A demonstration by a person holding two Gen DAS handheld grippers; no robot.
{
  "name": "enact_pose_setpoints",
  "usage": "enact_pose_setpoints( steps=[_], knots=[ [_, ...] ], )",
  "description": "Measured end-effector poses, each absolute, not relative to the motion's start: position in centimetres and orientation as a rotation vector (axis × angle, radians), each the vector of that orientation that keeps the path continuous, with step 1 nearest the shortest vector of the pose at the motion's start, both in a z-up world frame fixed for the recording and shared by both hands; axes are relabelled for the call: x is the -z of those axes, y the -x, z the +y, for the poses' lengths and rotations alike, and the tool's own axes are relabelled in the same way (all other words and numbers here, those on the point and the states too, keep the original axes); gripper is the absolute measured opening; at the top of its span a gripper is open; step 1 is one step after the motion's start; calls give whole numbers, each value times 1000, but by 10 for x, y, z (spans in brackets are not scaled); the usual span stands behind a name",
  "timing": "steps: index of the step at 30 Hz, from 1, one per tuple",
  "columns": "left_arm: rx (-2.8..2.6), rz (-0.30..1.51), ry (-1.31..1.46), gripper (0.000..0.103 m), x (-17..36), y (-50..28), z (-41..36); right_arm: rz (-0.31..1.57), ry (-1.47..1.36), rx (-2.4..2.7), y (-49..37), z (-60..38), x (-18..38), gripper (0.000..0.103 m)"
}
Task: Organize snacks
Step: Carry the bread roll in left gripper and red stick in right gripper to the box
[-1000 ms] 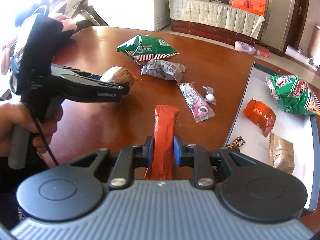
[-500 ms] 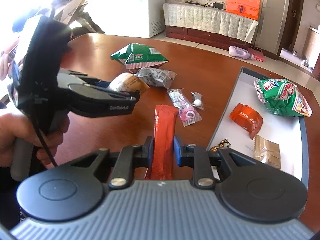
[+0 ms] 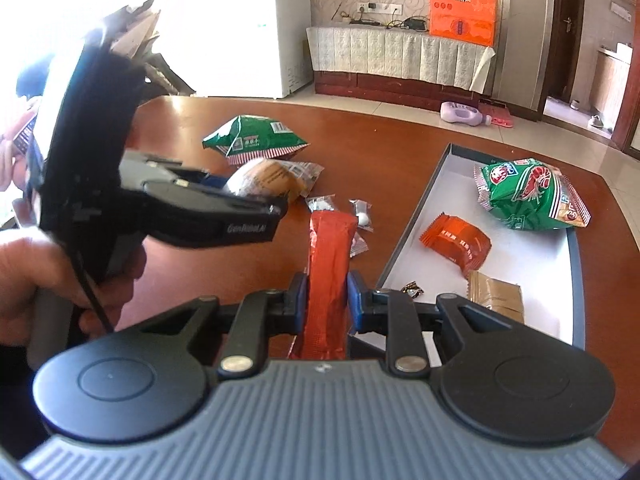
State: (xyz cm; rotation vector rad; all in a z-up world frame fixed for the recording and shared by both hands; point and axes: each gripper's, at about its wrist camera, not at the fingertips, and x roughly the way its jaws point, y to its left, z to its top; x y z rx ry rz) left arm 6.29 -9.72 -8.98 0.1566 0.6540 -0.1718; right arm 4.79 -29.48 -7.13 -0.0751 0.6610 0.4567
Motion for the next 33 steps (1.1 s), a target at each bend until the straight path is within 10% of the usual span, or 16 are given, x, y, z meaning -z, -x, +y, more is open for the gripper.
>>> enact_pose_setpoints(
  steps=[33],
  knots=[
    [406, 580, -105, 44, 83, -107, -189, 618, -27, -265, -48, -365, 64, 25]
  ],
)
